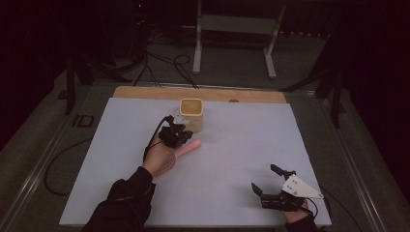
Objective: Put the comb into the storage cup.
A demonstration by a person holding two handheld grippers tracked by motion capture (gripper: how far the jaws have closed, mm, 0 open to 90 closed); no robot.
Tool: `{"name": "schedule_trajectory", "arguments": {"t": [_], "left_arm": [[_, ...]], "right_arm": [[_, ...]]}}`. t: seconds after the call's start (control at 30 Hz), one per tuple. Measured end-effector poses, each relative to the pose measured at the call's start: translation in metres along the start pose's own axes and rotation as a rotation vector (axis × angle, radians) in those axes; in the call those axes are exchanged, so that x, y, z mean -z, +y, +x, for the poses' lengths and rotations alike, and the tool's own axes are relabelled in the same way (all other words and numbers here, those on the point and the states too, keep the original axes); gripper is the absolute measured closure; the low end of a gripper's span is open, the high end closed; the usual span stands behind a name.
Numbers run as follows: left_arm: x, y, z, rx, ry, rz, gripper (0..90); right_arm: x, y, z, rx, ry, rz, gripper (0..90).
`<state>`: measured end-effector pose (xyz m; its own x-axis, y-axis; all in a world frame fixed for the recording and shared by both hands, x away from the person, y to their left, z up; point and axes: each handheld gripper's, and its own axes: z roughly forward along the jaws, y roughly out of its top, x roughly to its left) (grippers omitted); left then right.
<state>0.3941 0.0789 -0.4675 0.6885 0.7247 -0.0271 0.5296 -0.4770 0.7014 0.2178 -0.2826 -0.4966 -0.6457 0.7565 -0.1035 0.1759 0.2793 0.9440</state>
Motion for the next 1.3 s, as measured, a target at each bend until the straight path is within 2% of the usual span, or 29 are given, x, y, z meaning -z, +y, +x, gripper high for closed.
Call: {"name": "schedule_trajectory", "arguments": {"t": [0.13,0.27,0.33,0.53,0.67,0.97,1.1,1.3], "left_arm": [[-0.011,0.000,0.000,0.024,0.021,0.036,90.0],[-0.019,0.000,0.000,0.024,0.040,0.068,90.0],[-0.023,-0.001,0.001,0.038,0.045,0.083,89.9],[-0.032,-0.003,0.003,0.050,0.029,0.110,90.0],[-0.036,-0.003,0.003,0.049,0.039,0.124,90.0],[-0.037,-0.003,0.000,0.037,0.057,0.121,90.0],[-0.035,-0.003,-0.001,0.041,0.051,0.112,90.0],[-0.035,-0.003,-0.005,0.033,0.036,0.127,90.0]], "right_arm": [[0.000,0.001,0.000,-0.001,0.002,-0.004,9.0],[0.001,0.001,0.000,-0.003,0.004,-0.007,9.1],[0.001,0.001,0.000,0.000,0.004,-0.008,9.1],[0.001,0.001,0.000,0.002,0.008,-0.007,9.1],[0.001,0.002,0.000,-0.001,0.007,-0.008,9.2],[0.001,0.001,0.000,-0.003,0.009,-0.001,9.2],[0.001,0.001,0.000,-0.003,0.010,-0.006,9.2],[0.001,0.001,0.000,-0.006,0.007,-0.007,9.2]]}}
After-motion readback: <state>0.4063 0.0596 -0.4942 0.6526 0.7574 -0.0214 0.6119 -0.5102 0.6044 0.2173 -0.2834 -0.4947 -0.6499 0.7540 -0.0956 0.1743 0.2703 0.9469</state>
